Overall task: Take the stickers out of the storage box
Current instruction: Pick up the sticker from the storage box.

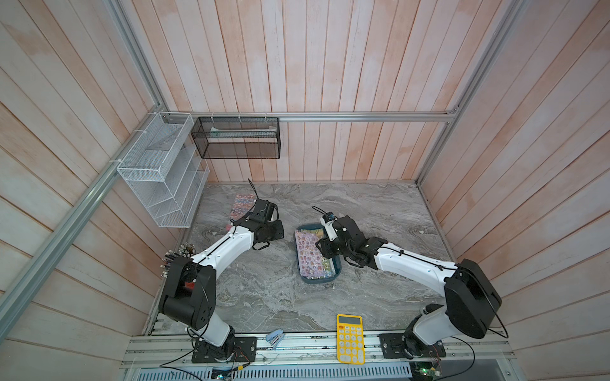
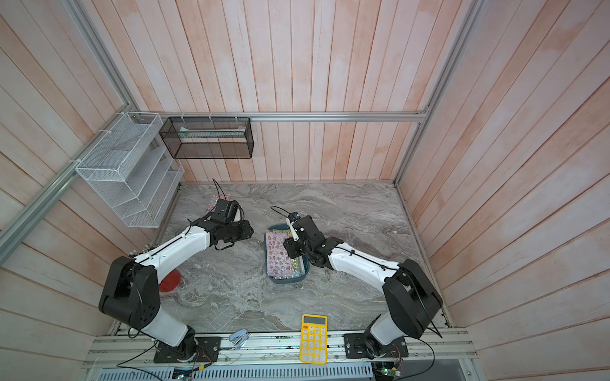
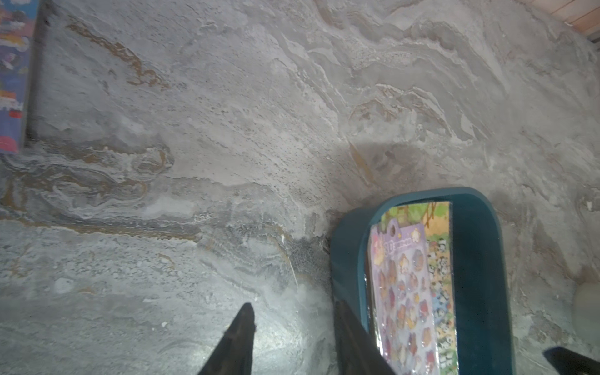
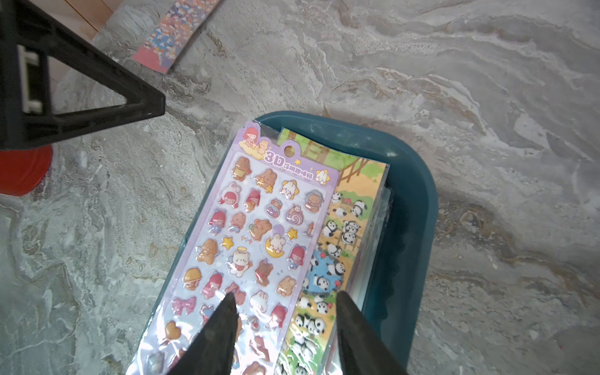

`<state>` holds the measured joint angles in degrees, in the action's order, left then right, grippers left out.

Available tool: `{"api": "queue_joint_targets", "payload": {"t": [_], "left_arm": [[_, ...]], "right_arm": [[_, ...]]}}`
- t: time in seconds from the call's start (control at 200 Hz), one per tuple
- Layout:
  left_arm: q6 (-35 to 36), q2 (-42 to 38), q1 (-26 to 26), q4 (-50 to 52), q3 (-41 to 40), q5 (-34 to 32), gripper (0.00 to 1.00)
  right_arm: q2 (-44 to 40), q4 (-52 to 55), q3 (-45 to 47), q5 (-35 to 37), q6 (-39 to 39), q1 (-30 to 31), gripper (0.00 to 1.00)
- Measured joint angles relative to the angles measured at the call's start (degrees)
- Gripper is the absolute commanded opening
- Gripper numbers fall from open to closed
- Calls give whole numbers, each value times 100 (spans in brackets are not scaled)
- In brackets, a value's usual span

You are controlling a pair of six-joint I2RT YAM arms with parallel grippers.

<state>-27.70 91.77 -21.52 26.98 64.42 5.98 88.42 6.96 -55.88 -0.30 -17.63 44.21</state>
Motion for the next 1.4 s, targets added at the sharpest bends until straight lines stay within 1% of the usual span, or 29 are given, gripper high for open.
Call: {"api": "queue_joint_targets", "payload": {"t": [0.34,0.5,0.66,0.795,0.86,0.955,1.075,1.165,1.335,1.36,1.395], "left_arm": [[-151,7,-109,0,0,151,42],[-232,66,-330,0,0,155,42],[-358,195,-638,-22,-35,170,39],[-509,232,-870,-96,-162,262,35],[-568,256,-931,-118,-177,304,35],[-643,269,-964,-173,-177,372,35],[-684,275,-962,-236,-177,409,32],[-686,310,-957,-247,-175,407,32],[-680,520,-962,-232,-103,402,32],[-680,546,-964,-227,-94,404,30],[-680,575,-966,-214,-79,402,26]], "right_arm": [[422,-61,0,-2,-166,28,51],[503,-160,2,-133,-256,31,53],[503,-374,48,-308,-319,31,53],[579,-490,85,-470,-345,28,52],[662,-557,85,-542,-354,31,52],[820,-667,90,-710,-387,28,52],[970,-966,170,-1097,-494,28,51],[1034,-1279,269,-1438,-599,28,50],[1038,-1762,452,-1849,-715,28,49],[1036,-1812,483,-1895,-732,26,49],[1036,-1899,529,-1945,-754,22,49]]}}
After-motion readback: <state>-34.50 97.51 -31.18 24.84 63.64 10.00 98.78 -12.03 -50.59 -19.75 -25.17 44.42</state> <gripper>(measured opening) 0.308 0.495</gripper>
